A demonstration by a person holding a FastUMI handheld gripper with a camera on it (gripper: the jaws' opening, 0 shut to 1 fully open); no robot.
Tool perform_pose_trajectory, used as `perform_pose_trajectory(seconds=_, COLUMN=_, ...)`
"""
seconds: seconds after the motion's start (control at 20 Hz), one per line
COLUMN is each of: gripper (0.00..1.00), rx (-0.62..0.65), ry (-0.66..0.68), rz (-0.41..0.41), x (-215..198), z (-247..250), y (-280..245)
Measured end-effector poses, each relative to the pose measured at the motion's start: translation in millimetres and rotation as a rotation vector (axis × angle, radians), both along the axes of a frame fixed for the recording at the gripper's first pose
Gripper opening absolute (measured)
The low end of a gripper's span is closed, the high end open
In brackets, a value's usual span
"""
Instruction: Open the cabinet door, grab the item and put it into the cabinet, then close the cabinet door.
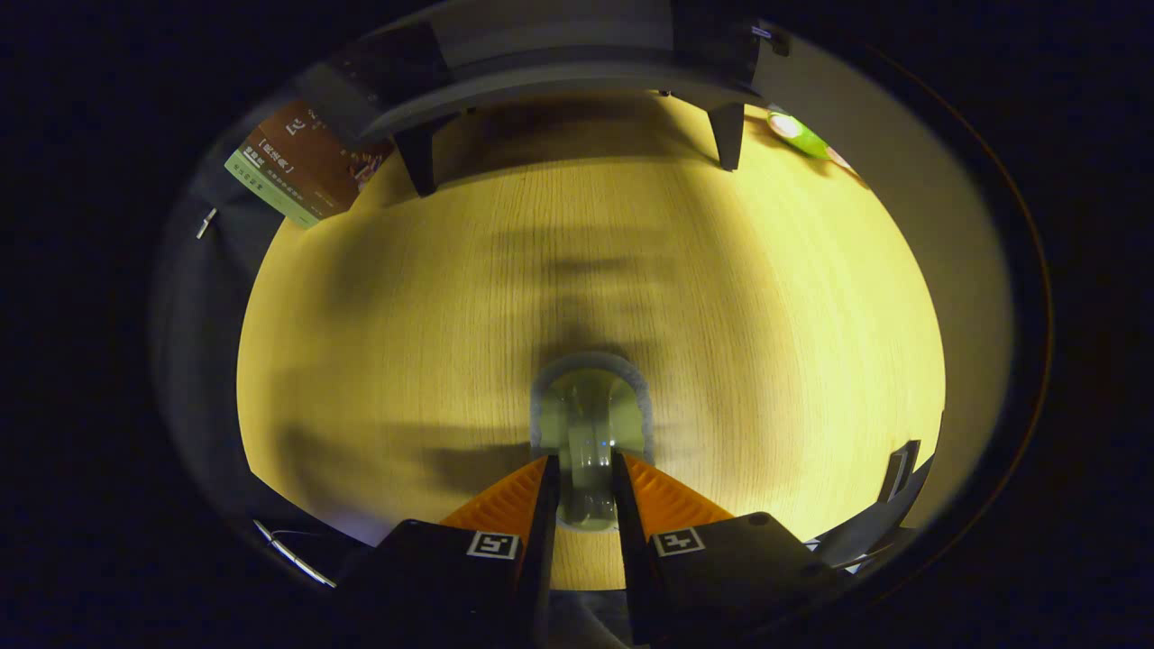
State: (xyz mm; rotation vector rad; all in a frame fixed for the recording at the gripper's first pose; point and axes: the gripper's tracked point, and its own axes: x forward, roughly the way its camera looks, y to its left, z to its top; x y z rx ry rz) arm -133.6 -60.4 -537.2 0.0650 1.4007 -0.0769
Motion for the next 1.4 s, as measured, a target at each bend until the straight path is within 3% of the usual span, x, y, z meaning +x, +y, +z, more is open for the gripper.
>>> perform_pose_trajectory(seconds=0.1, gripper=0.39, rx=-0.013, ry=0.010, rz=0.005, x=-2.3, z=-0.7, y=-0.2)
perform_pose_trajectory(seconds=0.25, gripper=0.19, rx=-0.033, ry=0.014, rz=0.003, x=-1.8, z=0.4, y=-4.2)
perform_pose_trajectory(seconds=0.75, gripper=0.18, rx=-0.059, ry=-0.019, rz=-0.056, x=4.2, z=24.2, y=-13.1)
perform_pose_trajectory(seconds=1.1, gripper=0.18, rx=-0.097, ry=-0.329, rz=-0.003, x=83.0, z=145.4, y=12.9)
perform_pose_trajectory(seconds=1.4, gripper=0.19, rx=-0.129, ry=-0.659, rz=-0.014, x=152.5, z=276.0, y=39.7)
